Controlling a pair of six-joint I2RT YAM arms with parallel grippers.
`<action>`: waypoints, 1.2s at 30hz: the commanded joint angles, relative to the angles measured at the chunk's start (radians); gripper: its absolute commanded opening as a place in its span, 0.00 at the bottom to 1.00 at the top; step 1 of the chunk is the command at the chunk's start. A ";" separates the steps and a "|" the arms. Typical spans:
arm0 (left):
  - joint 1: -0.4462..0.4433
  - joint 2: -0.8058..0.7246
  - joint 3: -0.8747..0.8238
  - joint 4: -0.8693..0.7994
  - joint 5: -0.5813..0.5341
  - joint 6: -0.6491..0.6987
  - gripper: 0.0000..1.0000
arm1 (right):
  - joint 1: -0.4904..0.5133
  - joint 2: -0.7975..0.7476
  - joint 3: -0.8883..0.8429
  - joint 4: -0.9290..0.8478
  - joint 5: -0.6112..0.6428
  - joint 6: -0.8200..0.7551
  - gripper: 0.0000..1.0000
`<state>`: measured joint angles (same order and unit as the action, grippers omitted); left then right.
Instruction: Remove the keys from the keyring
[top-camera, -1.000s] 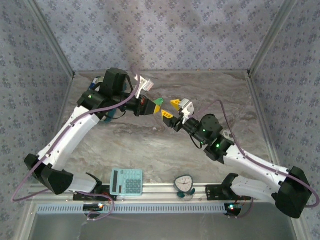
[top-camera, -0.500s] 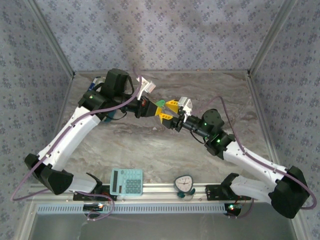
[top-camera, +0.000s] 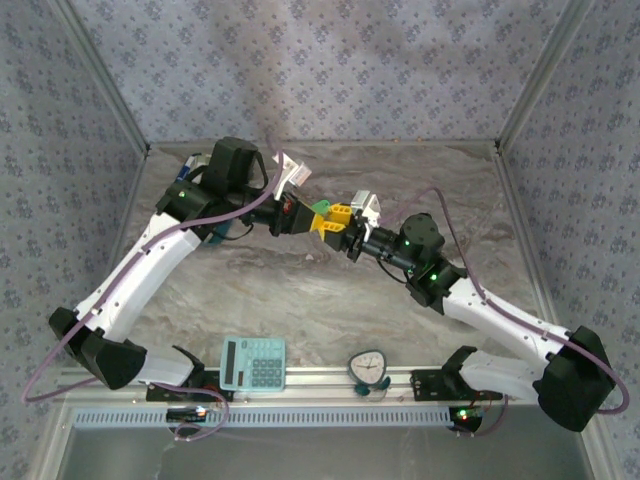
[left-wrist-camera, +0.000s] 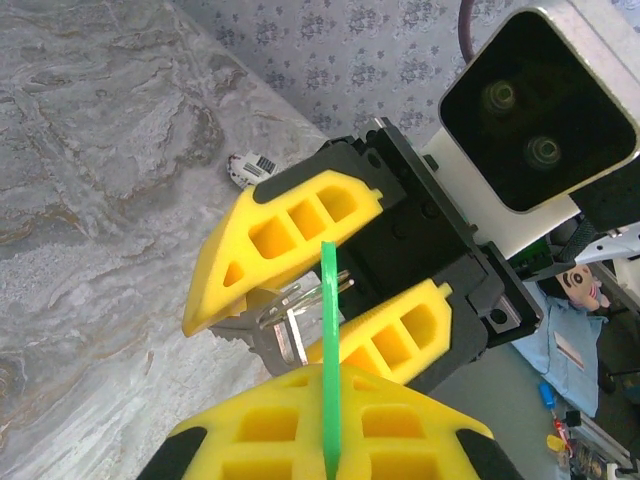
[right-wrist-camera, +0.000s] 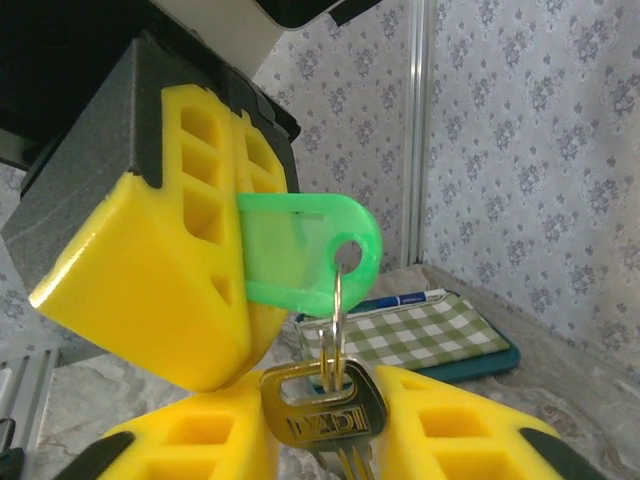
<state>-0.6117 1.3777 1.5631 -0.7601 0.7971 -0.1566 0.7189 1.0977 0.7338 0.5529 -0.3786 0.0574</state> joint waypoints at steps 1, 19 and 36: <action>-0.009 -0.021 0.026 0.000 0.016 0.025 0.02 | -0.007 -0.020 0.025 0.005 0.008 0.012 0.26; -0.009 -0.017 0.036 0.007 0.004 0.025 0.02 | -0.010 -0.059 -0.030 0.014 -0.043 0.030 0.49; -0.010 -0.027 0.031 0.029 0.022 0.008 0.01 | -0.009 -0.024 -0.001 0.032 -0.019 0.035 0.31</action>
<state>-0.6121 1.3773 1.5703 -0.7559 0.7967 -0.1509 0.7128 1.0637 0.7002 0.5510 -0.4076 0.0879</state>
